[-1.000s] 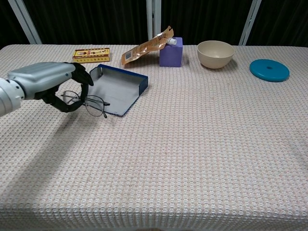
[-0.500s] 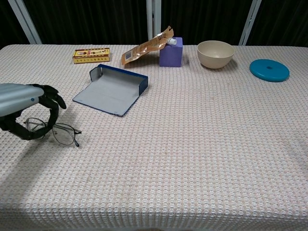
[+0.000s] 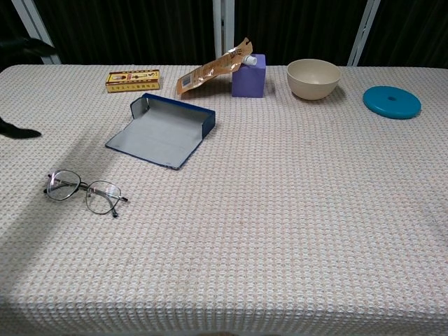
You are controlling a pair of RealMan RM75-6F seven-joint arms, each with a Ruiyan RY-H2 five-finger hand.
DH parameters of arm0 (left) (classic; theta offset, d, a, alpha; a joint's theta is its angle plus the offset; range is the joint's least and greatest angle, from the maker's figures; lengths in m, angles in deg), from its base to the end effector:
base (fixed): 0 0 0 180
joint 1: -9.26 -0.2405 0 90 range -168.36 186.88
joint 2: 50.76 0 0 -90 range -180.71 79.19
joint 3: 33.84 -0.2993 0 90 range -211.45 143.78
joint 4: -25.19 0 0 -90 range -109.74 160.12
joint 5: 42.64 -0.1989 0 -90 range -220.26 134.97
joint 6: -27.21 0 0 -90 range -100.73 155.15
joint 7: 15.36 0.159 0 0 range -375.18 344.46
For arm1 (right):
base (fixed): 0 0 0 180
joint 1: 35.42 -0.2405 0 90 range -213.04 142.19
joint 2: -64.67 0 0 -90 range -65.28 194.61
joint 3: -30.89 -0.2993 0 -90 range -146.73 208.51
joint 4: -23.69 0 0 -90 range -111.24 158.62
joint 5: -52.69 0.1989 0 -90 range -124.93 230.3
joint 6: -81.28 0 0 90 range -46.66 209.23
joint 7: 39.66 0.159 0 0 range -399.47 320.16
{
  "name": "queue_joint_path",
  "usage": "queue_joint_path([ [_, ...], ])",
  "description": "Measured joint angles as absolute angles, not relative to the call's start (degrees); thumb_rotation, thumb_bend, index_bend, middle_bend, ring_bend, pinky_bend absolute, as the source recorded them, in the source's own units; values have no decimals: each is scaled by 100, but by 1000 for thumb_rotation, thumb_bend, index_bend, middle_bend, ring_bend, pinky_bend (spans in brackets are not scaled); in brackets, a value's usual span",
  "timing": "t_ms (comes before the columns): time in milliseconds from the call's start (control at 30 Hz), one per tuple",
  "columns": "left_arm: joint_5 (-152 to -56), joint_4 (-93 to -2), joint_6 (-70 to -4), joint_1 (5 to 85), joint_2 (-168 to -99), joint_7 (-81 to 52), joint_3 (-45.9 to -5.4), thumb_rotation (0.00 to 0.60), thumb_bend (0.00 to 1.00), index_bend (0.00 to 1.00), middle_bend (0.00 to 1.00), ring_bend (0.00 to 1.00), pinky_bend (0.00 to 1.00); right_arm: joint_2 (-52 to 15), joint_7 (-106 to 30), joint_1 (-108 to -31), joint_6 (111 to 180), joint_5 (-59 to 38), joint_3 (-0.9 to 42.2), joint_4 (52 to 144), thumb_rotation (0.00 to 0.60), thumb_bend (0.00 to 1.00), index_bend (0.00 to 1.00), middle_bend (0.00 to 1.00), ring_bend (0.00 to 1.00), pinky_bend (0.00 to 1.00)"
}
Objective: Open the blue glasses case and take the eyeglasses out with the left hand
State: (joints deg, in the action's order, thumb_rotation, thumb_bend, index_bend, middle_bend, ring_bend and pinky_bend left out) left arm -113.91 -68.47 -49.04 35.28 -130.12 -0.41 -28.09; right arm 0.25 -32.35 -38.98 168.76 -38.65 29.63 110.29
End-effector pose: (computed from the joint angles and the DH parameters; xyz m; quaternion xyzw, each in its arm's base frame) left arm -0.2574 0.3143 0.0824 -0.6340 -0.3888 -0.4179 0.5218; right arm -0.3541 -0.1856 0.1910 0.6078 -0.3816 0.4111 0.5622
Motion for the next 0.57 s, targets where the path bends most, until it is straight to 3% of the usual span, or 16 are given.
queue_joint_path([
  [233, -11654, -6122, -5758, 2699, -12407, -511, -2891, 600, 114, 184, 119, 0, 0, 212, -2839, -3850, 16951, -3738, 2887, 11026, 600, 477, 0, 157, 0, 15],
  [567, -12444, -6512, -6781, 1558, -11916, -890, -3604, 600, 117, 190, 118, 0, 0, 151, -2786, -3663, 17137, -3952, 3083, 11067, 600, 477, 13, 156, 0, 14],
])
